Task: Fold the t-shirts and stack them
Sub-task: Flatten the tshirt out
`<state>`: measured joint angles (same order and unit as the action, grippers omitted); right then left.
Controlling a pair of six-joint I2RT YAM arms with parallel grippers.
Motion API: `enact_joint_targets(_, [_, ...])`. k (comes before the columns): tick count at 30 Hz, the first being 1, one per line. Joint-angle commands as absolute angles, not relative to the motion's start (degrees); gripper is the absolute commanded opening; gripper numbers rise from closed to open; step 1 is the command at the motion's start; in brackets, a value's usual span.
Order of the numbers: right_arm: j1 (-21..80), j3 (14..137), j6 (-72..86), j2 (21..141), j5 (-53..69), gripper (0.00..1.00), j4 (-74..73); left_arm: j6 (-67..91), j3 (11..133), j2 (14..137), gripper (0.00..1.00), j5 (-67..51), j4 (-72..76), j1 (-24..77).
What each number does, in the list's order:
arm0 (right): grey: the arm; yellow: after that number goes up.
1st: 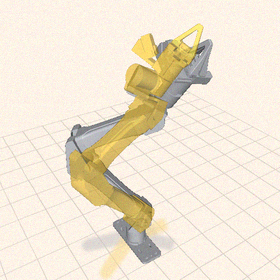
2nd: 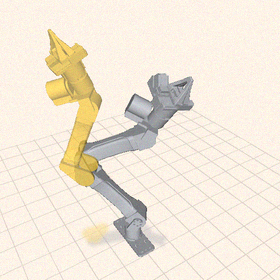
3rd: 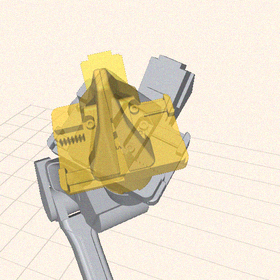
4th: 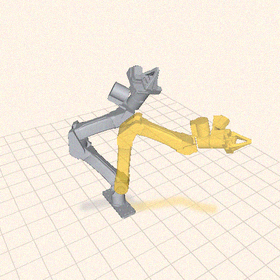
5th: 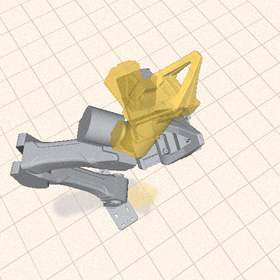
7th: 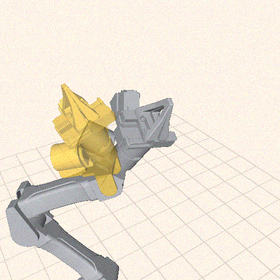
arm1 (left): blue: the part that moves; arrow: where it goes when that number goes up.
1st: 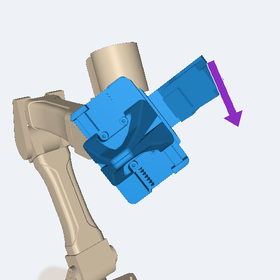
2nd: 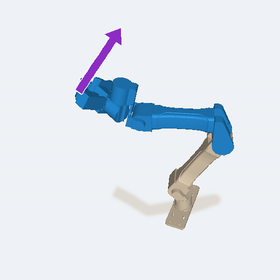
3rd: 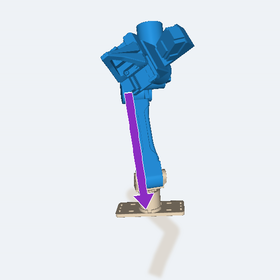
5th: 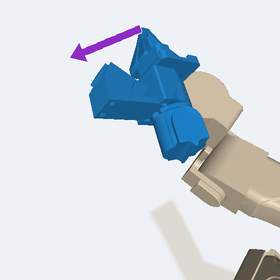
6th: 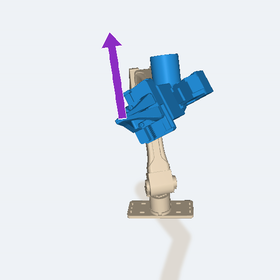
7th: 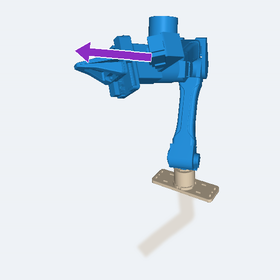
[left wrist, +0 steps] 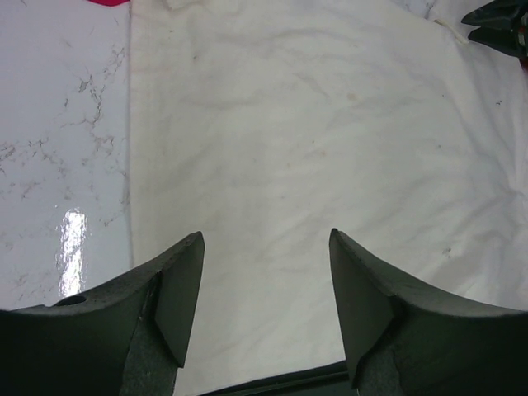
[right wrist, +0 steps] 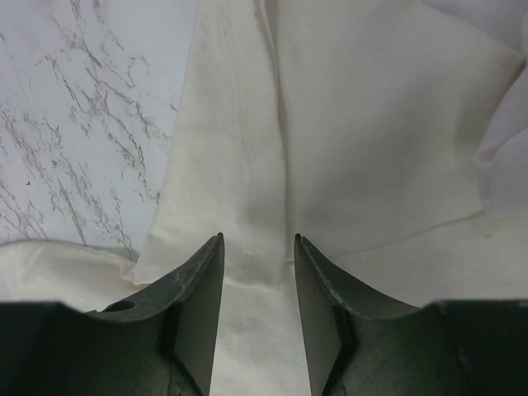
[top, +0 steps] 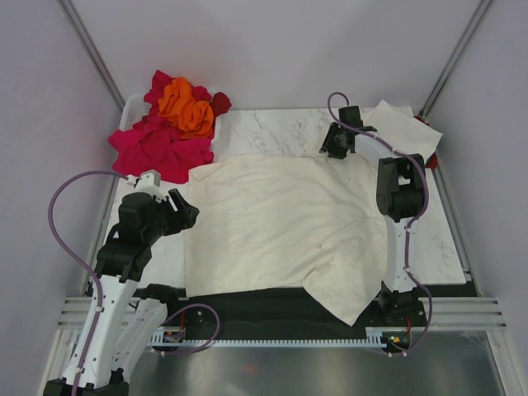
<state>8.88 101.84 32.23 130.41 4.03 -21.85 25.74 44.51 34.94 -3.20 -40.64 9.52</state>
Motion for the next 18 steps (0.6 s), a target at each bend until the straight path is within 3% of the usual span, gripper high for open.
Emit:
enact_joint_targets(1, [9.32, 103.8, 33.13, 131.75, 3.95, 0.47, -20.65, 26.28, 45.18, 34.72, 0.69, -2.37, -39.9, 9.67])
enact_joint_targets(11, [9.49, 103.1, 33.66, 132.01, 4.48, 0.39, -20.04, 26.28, 45.18, 34.54, 0.68, -2.2, -39.9, 9.67])
enact_joint_targets(18, [9.76, 103.27, 33.84, 131.31, 4.83, 0.13, -19.78, 26.19, 45.18, 34.54, 0.68, -2.2, -39.9, 9.67])
